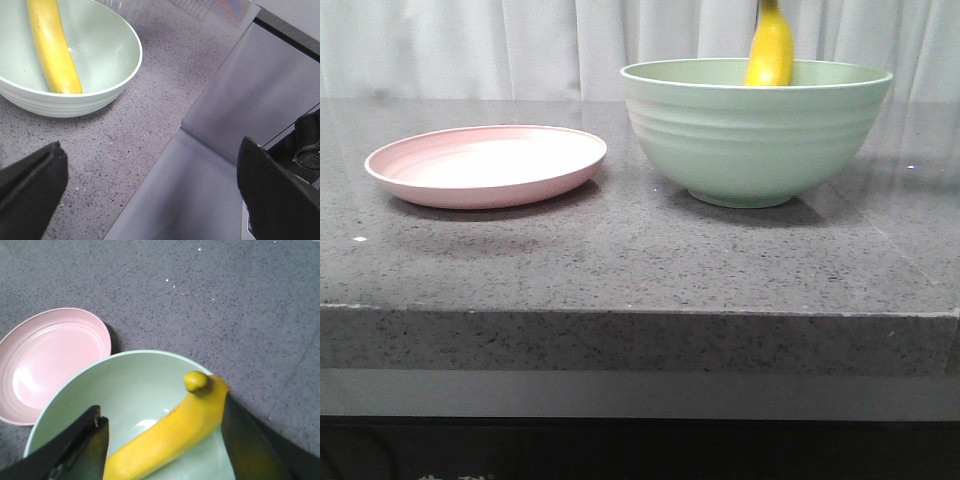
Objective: Transfer banana from pink plate to green bowl
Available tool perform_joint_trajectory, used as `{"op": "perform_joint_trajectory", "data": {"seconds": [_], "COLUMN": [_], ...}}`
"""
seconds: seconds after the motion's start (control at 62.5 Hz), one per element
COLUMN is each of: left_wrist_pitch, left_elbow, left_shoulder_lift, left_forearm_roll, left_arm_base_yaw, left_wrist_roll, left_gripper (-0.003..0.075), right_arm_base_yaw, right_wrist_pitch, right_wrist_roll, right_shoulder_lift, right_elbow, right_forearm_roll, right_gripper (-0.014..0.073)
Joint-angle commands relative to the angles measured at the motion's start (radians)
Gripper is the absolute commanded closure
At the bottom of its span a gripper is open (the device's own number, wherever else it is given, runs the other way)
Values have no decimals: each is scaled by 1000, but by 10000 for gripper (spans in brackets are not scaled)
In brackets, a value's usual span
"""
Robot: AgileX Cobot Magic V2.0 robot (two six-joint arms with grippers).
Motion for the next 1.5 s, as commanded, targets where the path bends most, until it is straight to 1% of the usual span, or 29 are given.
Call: {"op": "perform_joint_trajectory", "data": {"seconds": [0.0, 0.096, 0.16, 0.224, 0.432, 0.608, 0.815, 0.959, 1.007, 1.055, 1.103, 1.215, 1.263, 1.327, 1.407, 1.423, 1.455, 1.487], "left_wrist_pitch": [-20, -20, -20, -20, -26, -26, -26, -26, -26, -26, -26, -40, -45, -44, -45, -45, -45, -45], "left_elbow": [-32, -32, -32, -32, -32, -32, -32, -32, -32, -32, -32, -32, -32, -32, -32, -32, -32, -32], "left_shoulder_lift": [-22, -22, -22, -22, -22, -22, -22, -22, -22, -22, -22, -22, -22, -22, -22, -22, -22, -22], "left_forearm_roll": [-62, -62, -62, -62, -62, -62, -62, -61, -59, -59, -59, -59, -59, -59, -59, -59, -59, -59], "left_arm_base_yaw": [2, 2, 2, 2, 2, 2, 2, 2, 2, 2, 2, 2, 2, 2, 2, 2, 2, 2], "left_wrist_roll": [-5, -5, -5, -5, -5, -5, -5, -5, -5, -5, -5, -5, -5, -5, -5, -5, -5, -5], "left_gripper": [49, 49, 49, 49, 49, 49, 49, 60, 92, 152, 213, 406, 484, 595, 706, 741, 737, 738], "right_arm_base_yaw": [-3, -3, -3, -3, -3, -3, -3, -3, -3, -3, -3, -3, -3, -3, -3, -3, -3, -3], "right_wrist_pitch": [49, 148, 179, 178, 144, 87, 50, 47, 47, 48, 50, 50, 50, 50, 50, 50, 50, 50], "right_wrist_roll": [129, 275, 360, 398, 400, 400, 400, 400, 400, 400, 400, 400, 400, 400, 400, 400, 400, 400], "right_shoulder_lift": [-112, -189, -249, -316, -521, -663, -800, -846, -849, -850, -850, -850, -850, -850, -850, -850, -850, -850], "right_elbow": [-37, -30, -7, 29, 186, 330, 469, 507, 512, 515, 515, 515, 515, 515, 515, 515, 515, 515], "right_forearm_roll": [-101, -263, -366, -411, -402, -362, -342, -342, -342, -342, -342, -342, -342, -342, -342, -342, -342, -342], "right_gripper": [107, 107, 107, 107, 107, 107, 107, 107, 116, 160, 226, 410, 476, 550, 629, 646, 668, 663]}}
